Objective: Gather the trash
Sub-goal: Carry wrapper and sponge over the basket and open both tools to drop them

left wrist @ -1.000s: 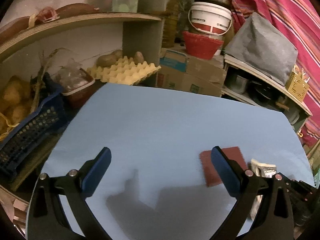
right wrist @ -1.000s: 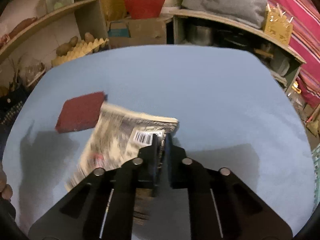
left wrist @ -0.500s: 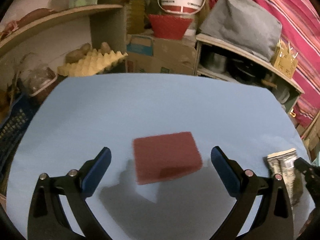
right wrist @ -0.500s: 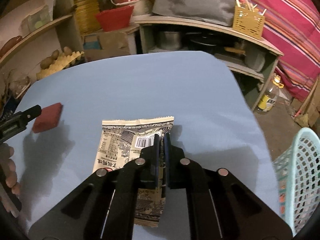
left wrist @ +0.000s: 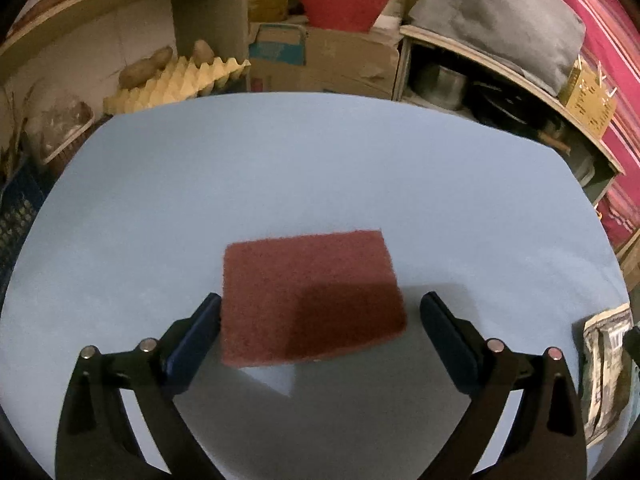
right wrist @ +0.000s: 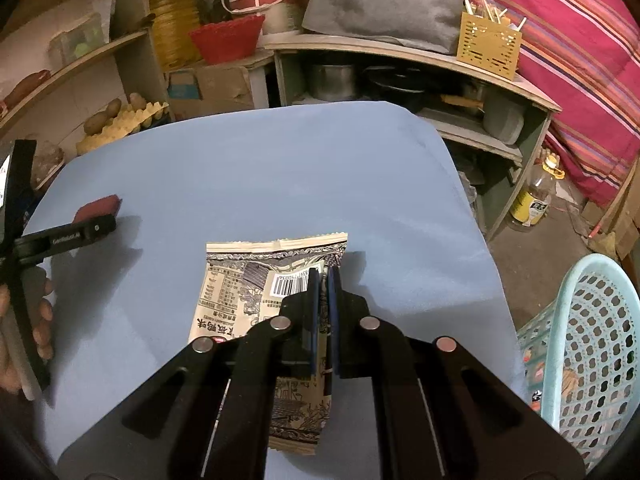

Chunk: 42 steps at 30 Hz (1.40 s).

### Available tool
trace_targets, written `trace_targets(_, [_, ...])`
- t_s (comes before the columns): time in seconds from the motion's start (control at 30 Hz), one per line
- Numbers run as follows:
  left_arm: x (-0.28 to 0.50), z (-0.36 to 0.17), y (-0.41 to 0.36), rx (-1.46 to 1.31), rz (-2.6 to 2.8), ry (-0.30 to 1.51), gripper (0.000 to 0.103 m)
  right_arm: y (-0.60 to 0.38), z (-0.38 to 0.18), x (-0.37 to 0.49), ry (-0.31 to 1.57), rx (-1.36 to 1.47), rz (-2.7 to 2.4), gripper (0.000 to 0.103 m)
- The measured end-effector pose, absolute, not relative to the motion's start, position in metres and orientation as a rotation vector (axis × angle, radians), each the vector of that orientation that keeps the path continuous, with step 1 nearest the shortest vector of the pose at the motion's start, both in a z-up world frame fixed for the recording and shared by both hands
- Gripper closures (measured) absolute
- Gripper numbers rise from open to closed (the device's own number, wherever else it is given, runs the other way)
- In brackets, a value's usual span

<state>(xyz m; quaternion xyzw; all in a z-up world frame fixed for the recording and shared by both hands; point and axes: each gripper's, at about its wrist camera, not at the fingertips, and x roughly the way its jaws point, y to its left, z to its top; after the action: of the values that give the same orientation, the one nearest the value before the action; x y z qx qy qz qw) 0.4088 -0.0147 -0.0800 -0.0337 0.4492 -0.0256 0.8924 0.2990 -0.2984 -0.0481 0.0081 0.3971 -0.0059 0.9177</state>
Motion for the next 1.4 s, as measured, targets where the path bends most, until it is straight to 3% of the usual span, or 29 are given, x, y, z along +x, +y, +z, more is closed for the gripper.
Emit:
trace_targets(0.1, [0.406,-0.08,-0.017,-0.048,-0.039,0.922,0.018,-0.298,-0.043,0.296,0.802,0.013,-0.006,0.097])
trace_targets(0.57, [0.37,-0.03,-0.054,-0.043,-0.129,0.797,0.019,-0.341,-0.014,0.27,0.728,0.104,-0.014,0.097])
trace_targets(1.03, [0.271,0.025,-0.228,0.103,-0.417,0.627,0.019,-0.492,0.018,0.178,0.625,0.245,-0.227,0.097])
trace_targets(1.4, [0.217,0.012,-0.378,0.185,-0.631,0.616,0.019,-0.594,0.0,0.111,0.616,0.335,-0.367,0.097])
